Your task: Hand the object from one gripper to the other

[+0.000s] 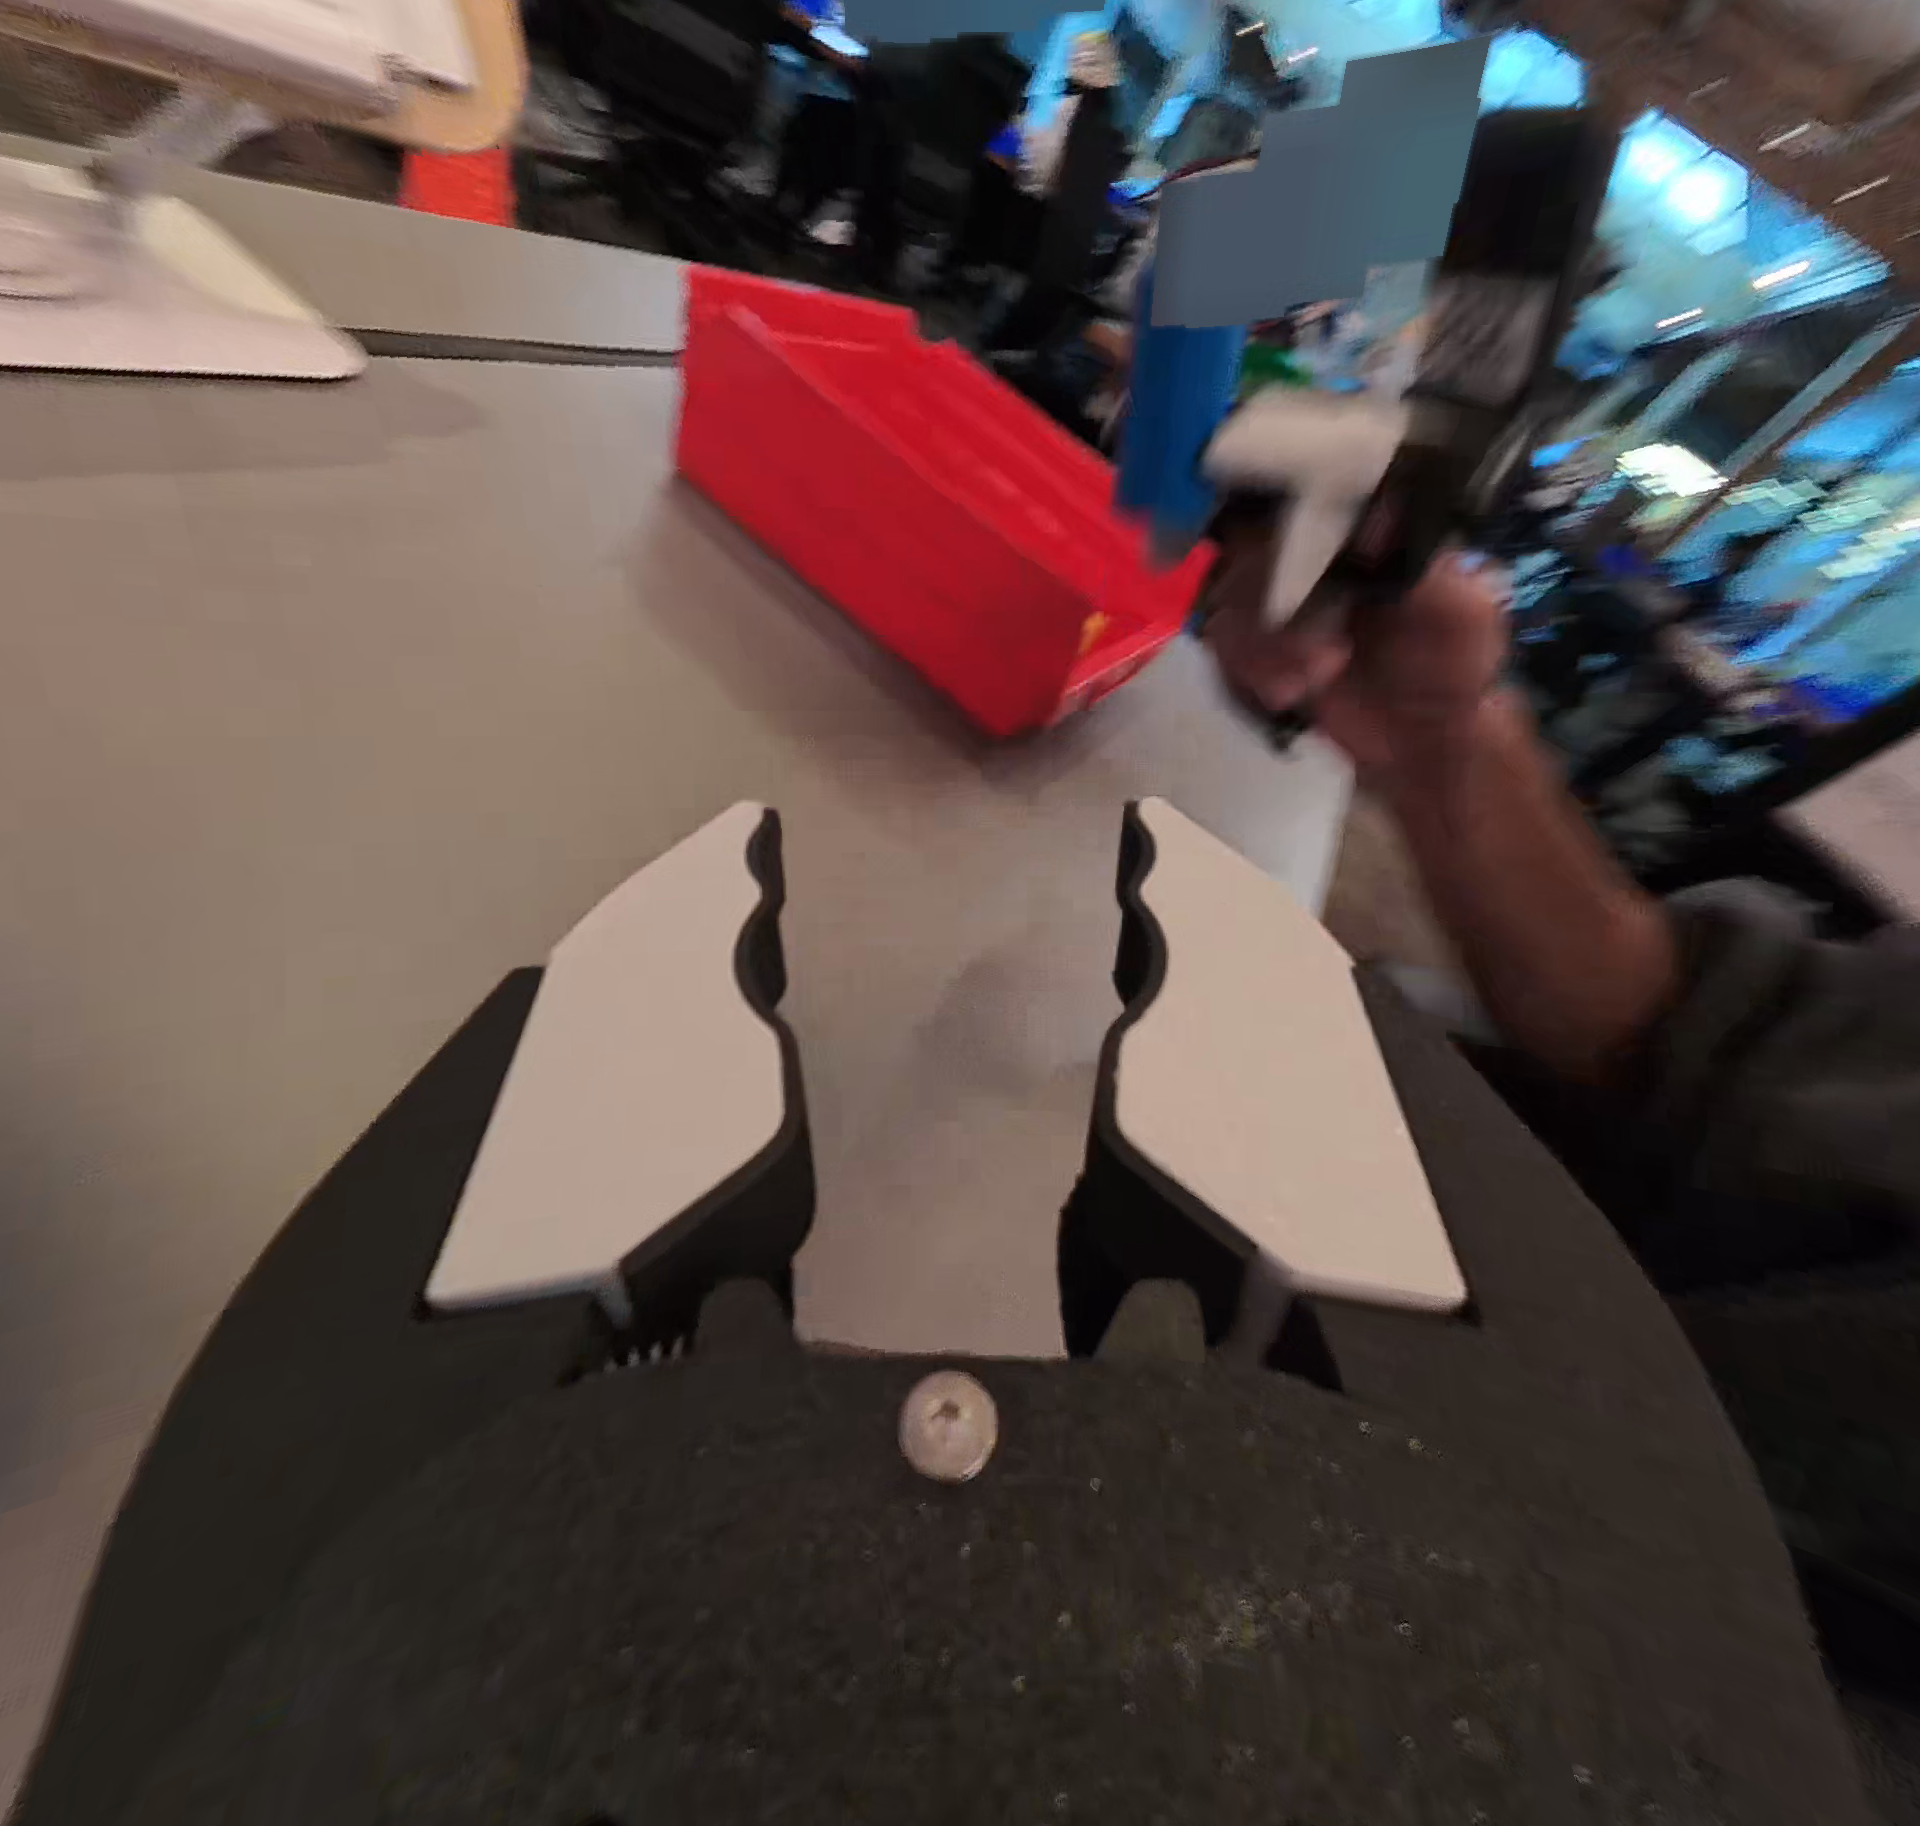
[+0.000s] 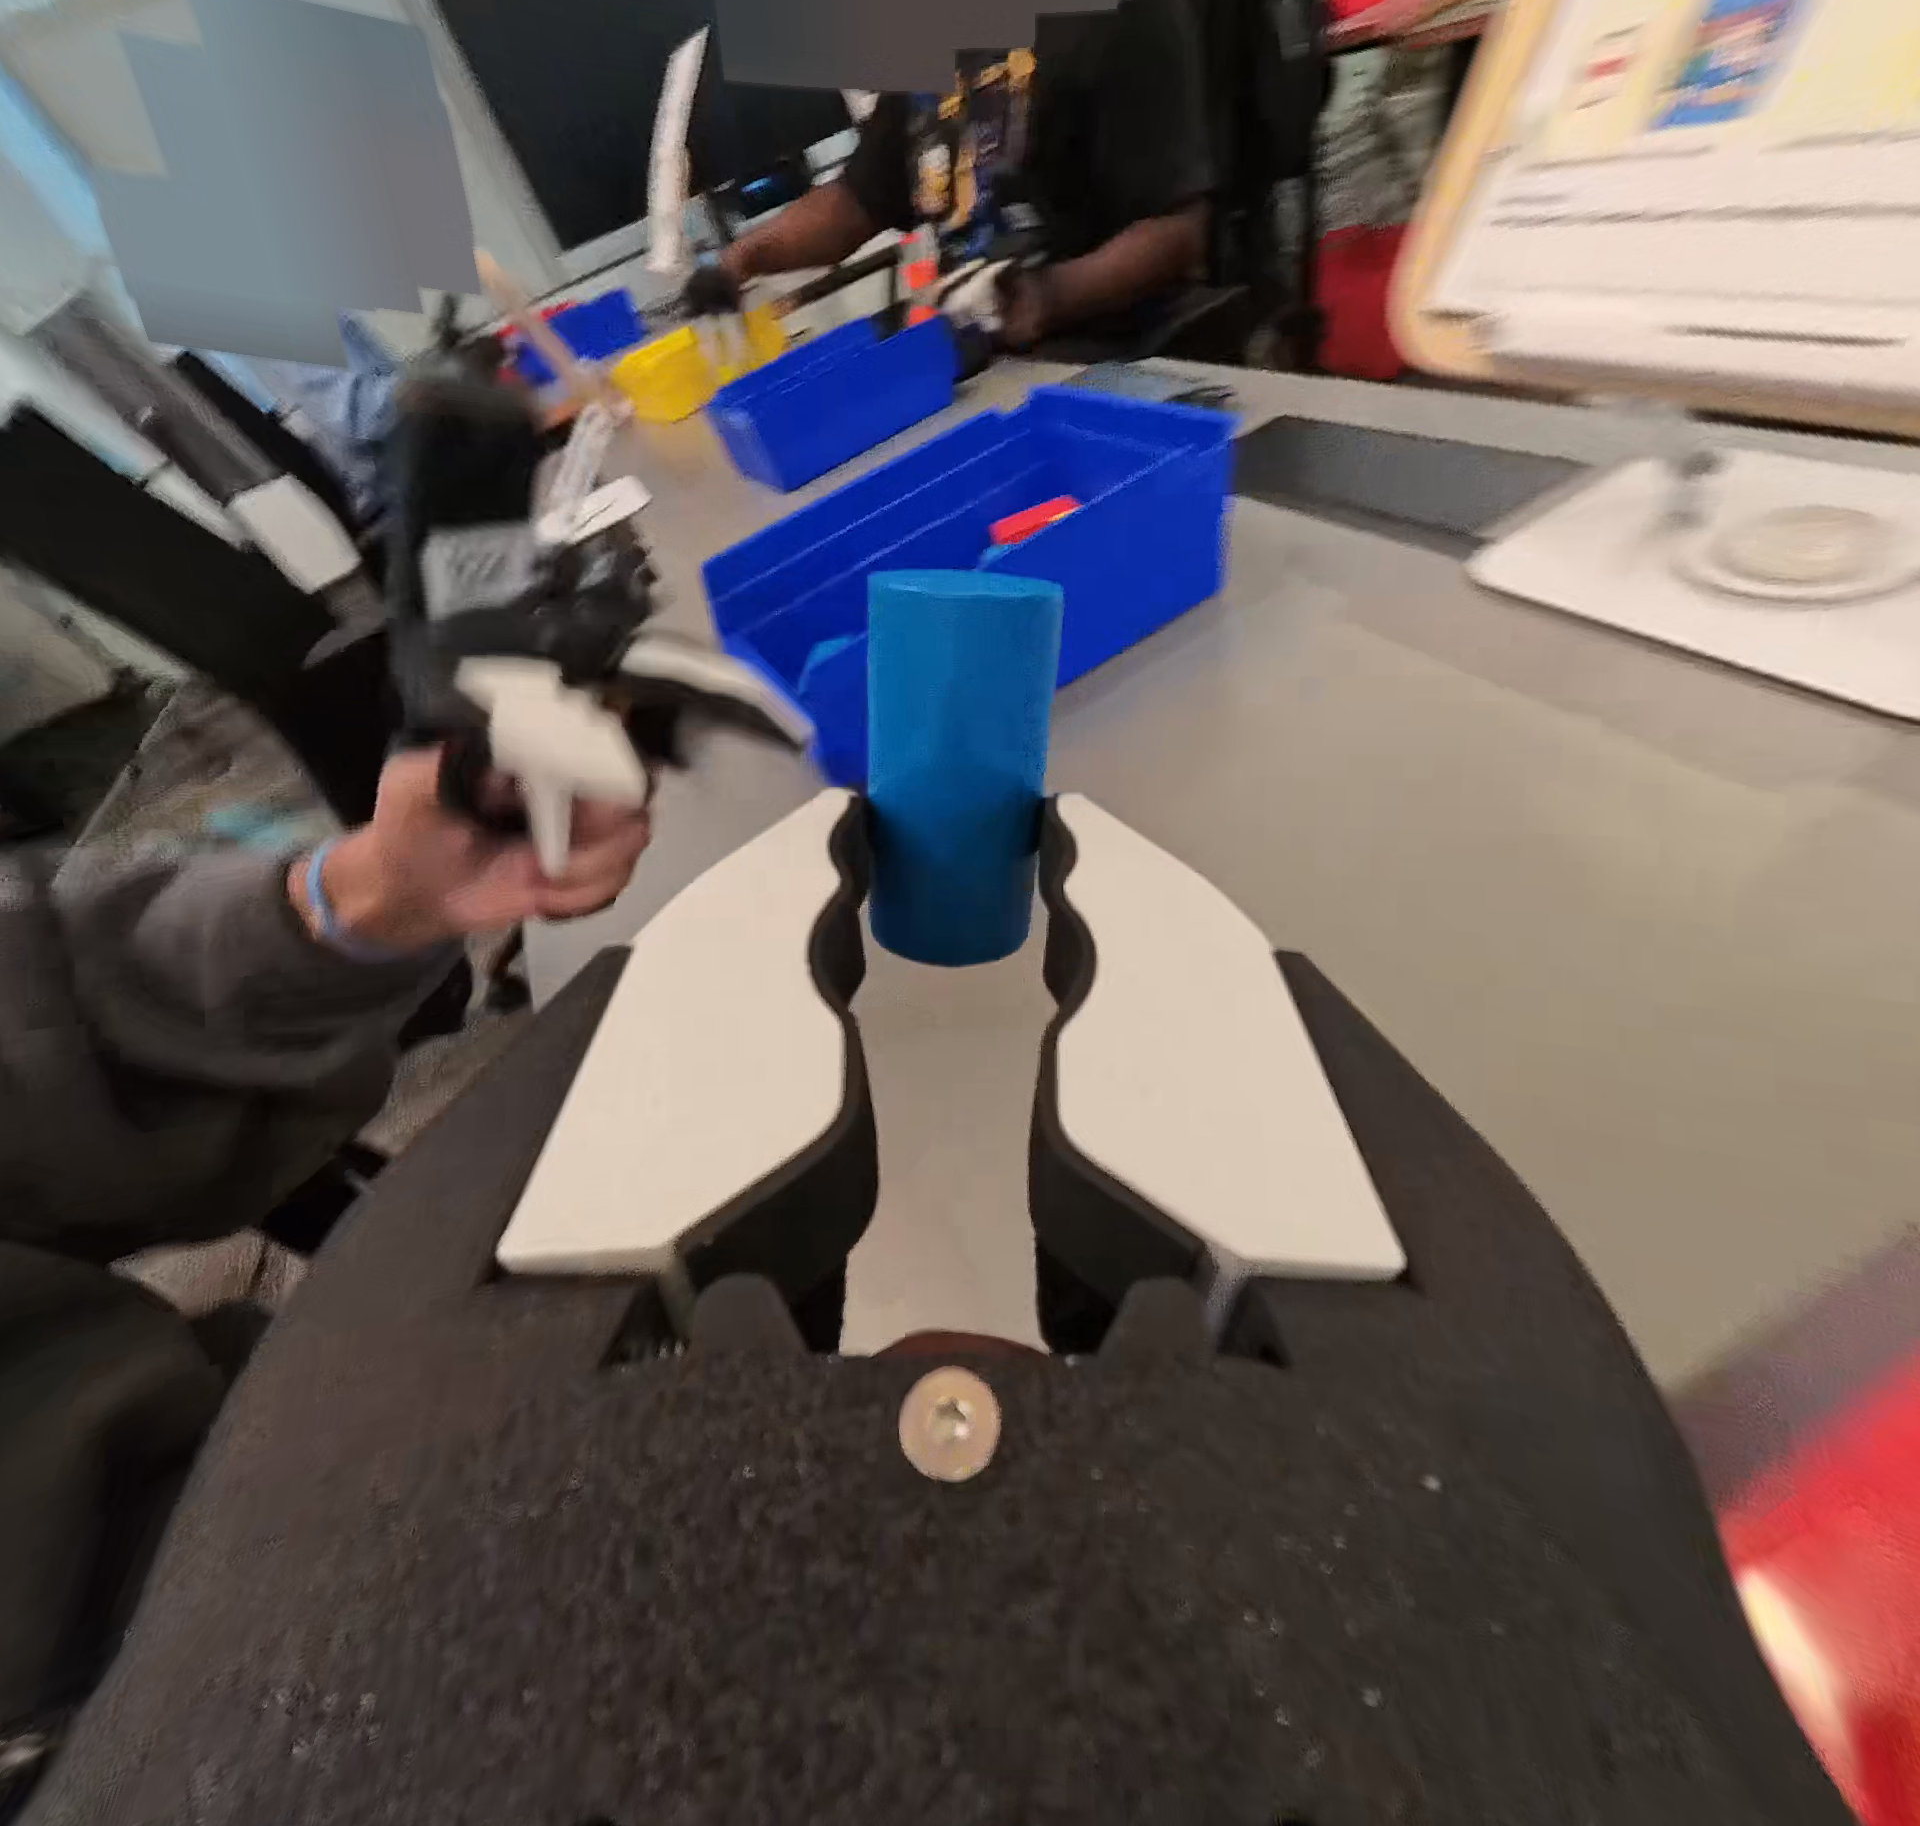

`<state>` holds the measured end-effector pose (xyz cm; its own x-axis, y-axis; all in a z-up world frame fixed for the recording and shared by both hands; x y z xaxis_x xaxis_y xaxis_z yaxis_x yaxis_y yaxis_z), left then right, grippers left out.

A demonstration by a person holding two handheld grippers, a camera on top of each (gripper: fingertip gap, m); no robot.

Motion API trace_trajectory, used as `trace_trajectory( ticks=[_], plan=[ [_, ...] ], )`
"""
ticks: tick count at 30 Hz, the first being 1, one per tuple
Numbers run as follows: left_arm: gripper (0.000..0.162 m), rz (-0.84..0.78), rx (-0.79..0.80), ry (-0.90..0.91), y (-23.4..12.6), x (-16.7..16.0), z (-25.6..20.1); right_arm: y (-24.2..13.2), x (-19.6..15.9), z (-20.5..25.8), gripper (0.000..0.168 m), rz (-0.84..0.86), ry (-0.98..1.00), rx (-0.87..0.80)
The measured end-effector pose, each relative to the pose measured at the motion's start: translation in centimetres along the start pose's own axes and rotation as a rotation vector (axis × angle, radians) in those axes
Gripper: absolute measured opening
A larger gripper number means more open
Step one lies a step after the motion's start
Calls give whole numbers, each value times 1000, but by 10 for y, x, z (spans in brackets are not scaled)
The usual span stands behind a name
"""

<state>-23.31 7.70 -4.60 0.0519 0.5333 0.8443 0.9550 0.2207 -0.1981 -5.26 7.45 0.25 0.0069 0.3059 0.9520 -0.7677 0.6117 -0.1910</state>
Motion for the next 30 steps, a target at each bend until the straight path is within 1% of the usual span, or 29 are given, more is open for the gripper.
trace_trajectory(
  ticks=[2, 4, 5, 7, 8, 10, 12, 15, 17, 19, 21, 24, 28, 30],
  plan=[
    [58, 39, 101, 51, -9, -30, 3, -36, 18, -31, 31, 16, 84, -116],
    [56, 96, 100, 40, -12, -52, -2, -73, 16, -68, 31, 115, 120, -314],
    [56, 108, 88, 27, -14, -57, -5, -90, 11, -87, 31, 170, 122, -421],
    [55, 98, 78, 17, -15, -56, -9, -120, -9, -119, 31, 315, 170, -587],
    [55, 101, 70, 15, -14, -54, -9, -130, -23, -132, 31, 419, 199, -639],
    [55, 123, 55, 8, -12, -55, -10, -144, -55, -150, 31, 651, 282, -685],
    [55, 136, 61, -5, -11, -60, -7, -152, -80, -167, 31, 816, 355, -742],
    [55, 152, 40, -38, -8, -61, -7, -148, -113, -179, 31, 1006, 475, -739],
    [55, 149, 30, -45, -7, -60, -9, -148, -127, -185, 31, 1092, 537, -764],
    [55, 166, 44, -27, -7, -63, -8, -142, -132, -191, 31, 1100, 590, -761],
    [55, 180, 70, -10, -8, -65, -5, -140, -138, -195, 31, 1166, 614, -770],
    [55, 181, 56, -11, -7, -65, -7, -136, -147, -196, 31, 1244, 660, -750],
    [56, 187, 79, 6, -8, -66, -5, -137, -147, -194, 31, 1282, 682, -737],
    [56, 175, 81, 10, -9, -63, -5, -137, -147, -196, 34, 1294, 645, -718]
  ],
)
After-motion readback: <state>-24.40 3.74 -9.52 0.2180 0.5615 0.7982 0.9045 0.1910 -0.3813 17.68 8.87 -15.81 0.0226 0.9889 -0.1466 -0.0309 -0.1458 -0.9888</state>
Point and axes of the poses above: each gripper's, where its closed fingertips meet, y out along the fingers, x out of its top, z = x × y across the jaws, the point moved 3 cm from there along -y, back along the fingers, and after that the axes turned 4 degrees about -y, right-handed, at the moved point
